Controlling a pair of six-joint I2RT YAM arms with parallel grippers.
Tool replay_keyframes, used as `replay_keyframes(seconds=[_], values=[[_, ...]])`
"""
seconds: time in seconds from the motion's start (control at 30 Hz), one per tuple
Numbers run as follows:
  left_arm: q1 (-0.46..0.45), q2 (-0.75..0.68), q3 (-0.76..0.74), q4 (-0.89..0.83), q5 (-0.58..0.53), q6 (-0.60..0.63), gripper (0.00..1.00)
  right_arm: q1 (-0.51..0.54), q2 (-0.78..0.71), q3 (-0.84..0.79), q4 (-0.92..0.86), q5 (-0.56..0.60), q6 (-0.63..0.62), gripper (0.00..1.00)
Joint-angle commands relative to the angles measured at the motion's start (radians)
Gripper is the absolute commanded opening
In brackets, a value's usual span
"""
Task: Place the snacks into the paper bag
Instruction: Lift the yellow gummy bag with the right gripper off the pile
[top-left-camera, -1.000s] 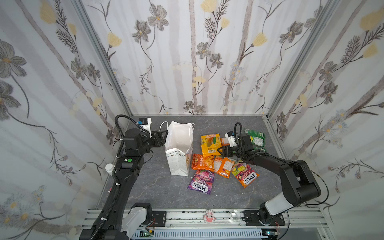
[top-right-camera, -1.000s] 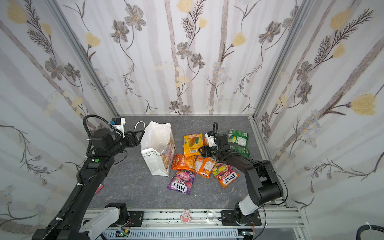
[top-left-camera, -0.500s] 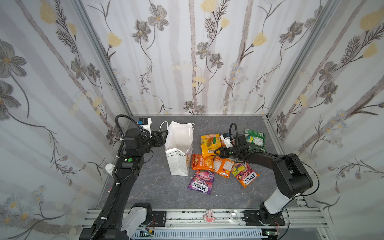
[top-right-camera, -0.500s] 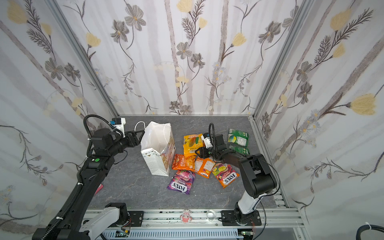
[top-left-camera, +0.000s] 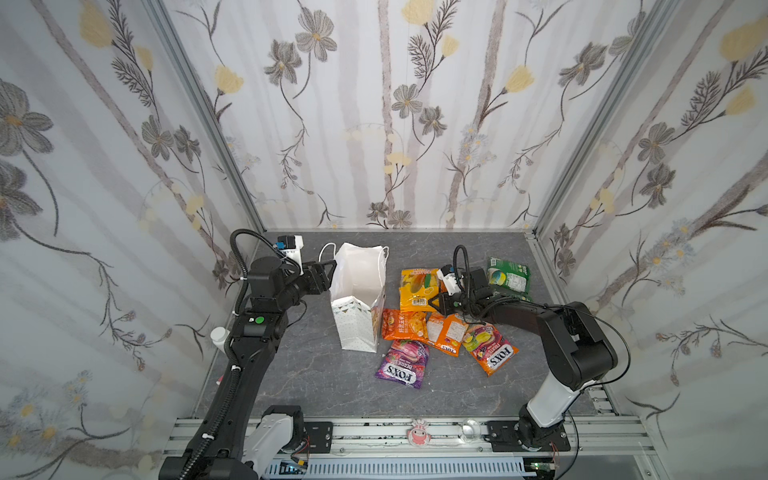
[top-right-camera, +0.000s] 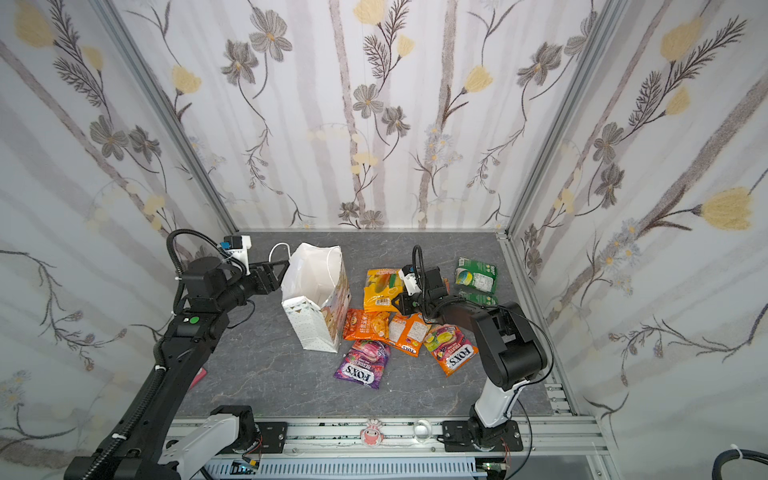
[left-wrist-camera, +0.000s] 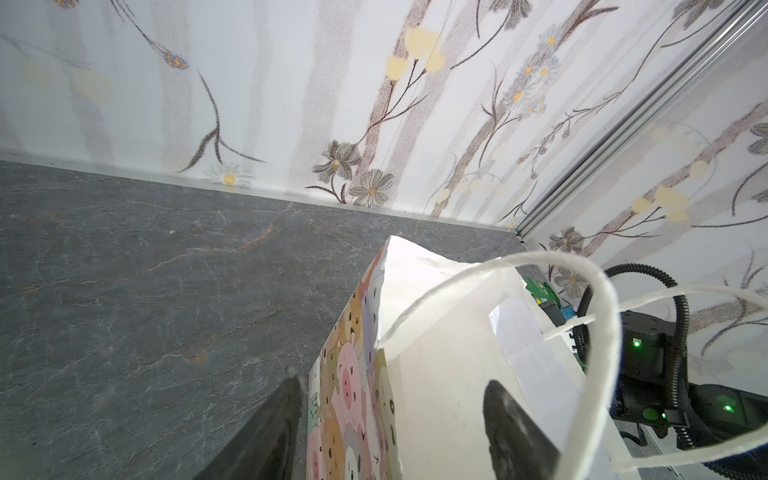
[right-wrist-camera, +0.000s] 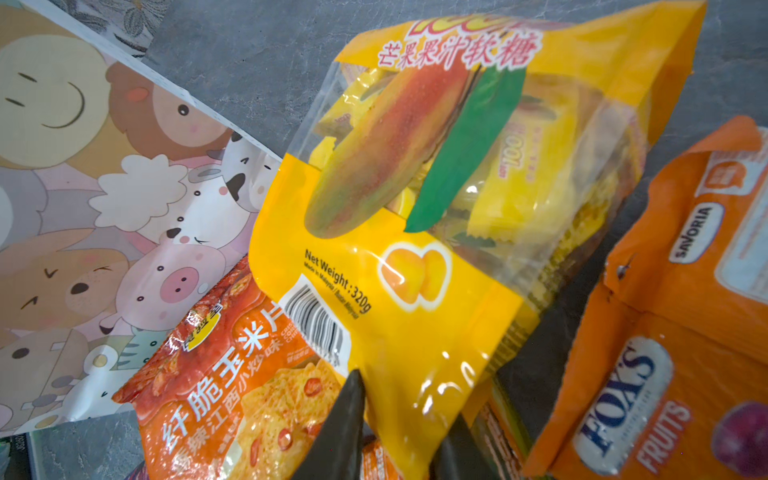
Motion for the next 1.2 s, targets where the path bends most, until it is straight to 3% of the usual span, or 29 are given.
replay_keyframes(seconds=[0.0,0.33,0.83,1.17], values=[[0.0,-0.002,0.001,0.029,0.007,-0.004,0.69,0.001,0.006,0.011,-0.001,0.018,0.003,0.18],[0.001,-0.005,0.0,0.029,0.007,-0.004,0.69,0.001,-0.011,0.011,0.007,0.032,0.023,0.0],[0.001,-0.014,0.001,0.03,0.005,-0.007,0.69,0.047,-0.249,0.004,0.012,0.154,0.088,0.0],[0.0,-0.02,-0.001,0.033,0.006,-0.01,0.69,0.09,-0.307,0.1,-0.081,0.177,0.091,0.0]])
